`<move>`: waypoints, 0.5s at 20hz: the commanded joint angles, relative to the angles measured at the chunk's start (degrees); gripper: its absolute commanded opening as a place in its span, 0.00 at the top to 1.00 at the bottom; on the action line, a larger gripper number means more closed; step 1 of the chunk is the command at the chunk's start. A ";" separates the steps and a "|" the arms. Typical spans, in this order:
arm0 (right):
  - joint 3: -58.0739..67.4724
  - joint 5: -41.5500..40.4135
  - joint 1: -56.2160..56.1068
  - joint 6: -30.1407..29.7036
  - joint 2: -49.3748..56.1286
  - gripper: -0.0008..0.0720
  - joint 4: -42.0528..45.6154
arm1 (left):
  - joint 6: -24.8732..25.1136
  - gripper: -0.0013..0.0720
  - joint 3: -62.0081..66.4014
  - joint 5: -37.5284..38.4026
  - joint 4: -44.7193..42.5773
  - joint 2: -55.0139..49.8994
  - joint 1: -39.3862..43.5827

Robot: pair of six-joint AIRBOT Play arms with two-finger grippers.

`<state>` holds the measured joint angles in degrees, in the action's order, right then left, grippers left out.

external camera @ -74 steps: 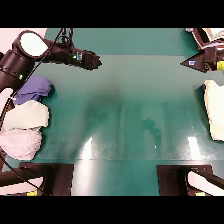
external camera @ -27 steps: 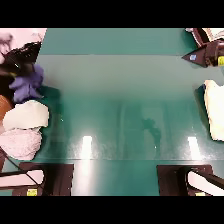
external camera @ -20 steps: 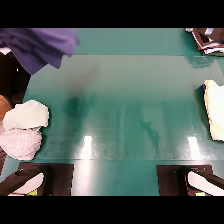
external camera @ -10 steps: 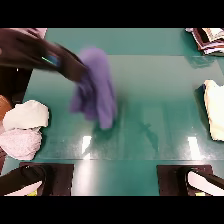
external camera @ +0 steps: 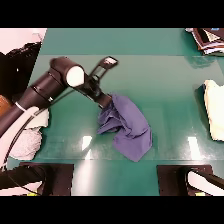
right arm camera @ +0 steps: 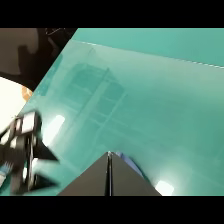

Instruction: Fold the shirts.

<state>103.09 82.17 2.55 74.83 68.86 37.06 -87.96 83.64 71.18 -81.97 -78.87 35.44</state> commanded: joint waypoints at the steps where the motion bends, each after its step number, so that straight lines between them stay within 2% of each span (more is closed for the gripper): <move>1: 0.07 0.55 -0.07 0.02 -0.02 0.97 0.02 | 1.09 0.13 -2.21 -0.96 4.26 -1.03 -9.42; 4: 0.07 0.55 -0.07 0.02 -0.02 0.97 0.02 | 6.56 0.13 -9.53 -5.14 16.04 -2.97 -14.32; 10: 0.07 0.50 -0.07 0.04 -0.02 0.97 0.02 | 13.44 0.13 -16.98 -7.93 28.41 -10.27 -13.22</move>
<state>103.09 82.65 2.52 74.83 68.84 37.08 -78.11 69.36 64.75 -60.45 -86.26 22.22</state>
